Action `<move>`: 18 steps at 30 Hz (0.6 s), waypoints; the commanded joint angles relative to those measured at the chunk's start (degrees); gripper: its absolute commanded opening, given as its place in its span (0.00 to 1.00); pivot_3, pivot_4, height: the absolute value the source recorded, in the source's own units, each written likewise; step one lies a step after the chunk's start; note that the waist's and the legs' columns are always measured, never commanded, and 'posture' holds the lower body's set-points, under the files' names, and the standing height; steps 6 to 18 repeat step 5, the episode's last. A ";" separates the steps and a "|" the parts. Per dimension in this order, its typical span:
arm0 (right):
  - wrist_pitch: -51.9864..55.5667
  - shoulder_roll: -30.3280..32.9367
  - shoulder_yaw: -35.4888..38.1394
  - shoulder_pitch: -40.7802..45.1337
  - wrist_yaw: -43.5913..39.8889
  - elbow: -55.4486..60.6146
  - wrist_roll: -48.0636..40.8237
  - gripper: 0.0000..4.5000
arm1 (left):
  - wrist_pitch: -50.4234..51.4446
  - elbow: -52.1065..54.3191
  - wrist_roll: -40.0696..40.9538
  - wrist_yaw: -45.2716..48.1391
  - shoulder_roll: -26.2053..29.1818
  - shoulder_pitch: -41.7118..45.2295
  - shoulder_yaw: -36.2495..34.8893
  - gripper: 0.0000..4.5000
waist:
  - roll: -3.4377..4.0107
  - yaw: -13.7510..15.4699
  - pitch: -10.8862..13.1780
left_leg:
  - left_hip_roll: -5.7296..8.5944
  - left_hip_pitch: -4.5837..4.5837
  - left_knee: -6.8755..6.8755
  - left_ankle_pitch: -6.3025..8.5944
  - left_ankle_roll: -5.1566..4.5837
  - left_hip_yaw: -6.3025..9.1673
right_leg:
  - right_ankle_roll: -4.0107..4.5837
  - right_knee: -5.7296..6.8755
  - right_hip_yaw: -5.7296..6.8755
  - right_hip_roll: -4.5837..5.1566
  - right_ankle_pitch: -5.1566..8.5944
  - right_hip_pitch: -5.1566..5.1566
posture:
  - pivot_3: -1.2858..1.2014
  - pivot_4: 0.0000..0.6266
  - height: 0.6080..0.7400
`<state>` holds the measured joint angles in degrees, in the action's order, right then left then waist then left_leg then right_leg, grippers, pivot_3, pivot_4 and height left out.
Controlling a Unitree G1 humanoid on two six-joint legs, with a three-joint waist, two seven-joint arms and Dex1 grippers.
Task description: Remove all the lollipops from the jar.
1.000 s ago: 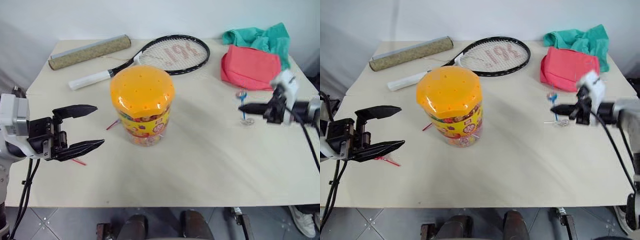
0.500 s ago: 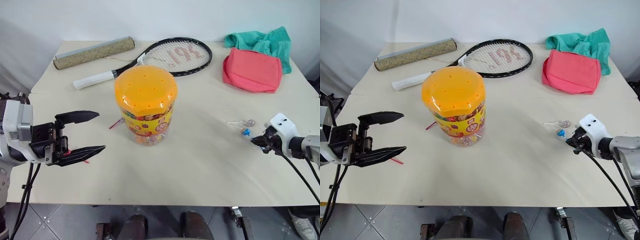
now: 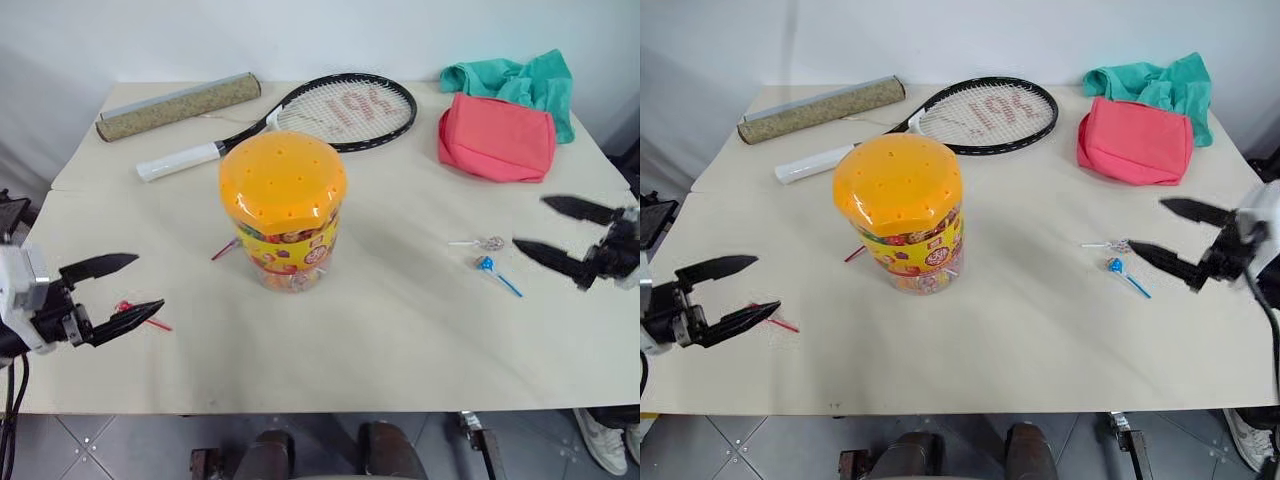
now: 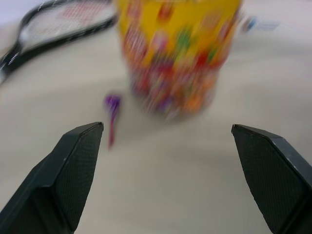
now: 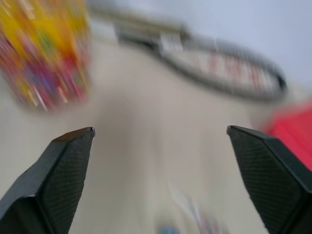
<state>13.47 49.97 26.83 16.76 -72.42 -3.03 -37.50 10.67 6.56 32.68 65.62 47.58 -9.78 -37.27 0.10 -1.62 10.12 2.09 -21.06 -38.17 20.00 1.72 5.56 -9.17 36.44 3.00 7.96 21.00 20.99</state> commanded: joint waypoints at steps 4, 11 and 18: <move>-10.58 -9.46 -11.45 -5.24 -5.02 10.84 2.62 1.00 | -5.45 5.82 -2.89 -1.96 -3.22 -5.13 0.29 1.00 | -0.09 0.89 -0.05 | 0.06 -0.04 -0.08 0.01 0.01 0.21 | -0.02 -0.01 0.06 0.06 -0.02 -0.11 | 0.52 0.24 1.00; -12.27 -11.27 -12.80 -5.44 -4.25 10.85 3.78 1.00 | -4.56 7.70 -2.07 -2.91 -4.04 -5.77 0.46 1.00 | -0.09 0.89 -0.05 | 0.06 -0.03 -0.11 0.01 0.01 0.21 | -0.04 -0.02 0.05 0.09 -0.02 -0.15 | 0.52 0.24 1.00; -12.27 -11.27 -12.80 -5.44 -4.25 10.85 3.78 1.00 | -4.56 7.70 -2.07 -2.91 -4.04 -5.77 0.46 1.00 | -0.09 0.89 -0.05 | 0.06 -0.03 -0.11 0.01 0.01 0.21 | -0.04 -0.02 0.05 0.09 -0.02 -0.15 | 0.52 0.24 1.00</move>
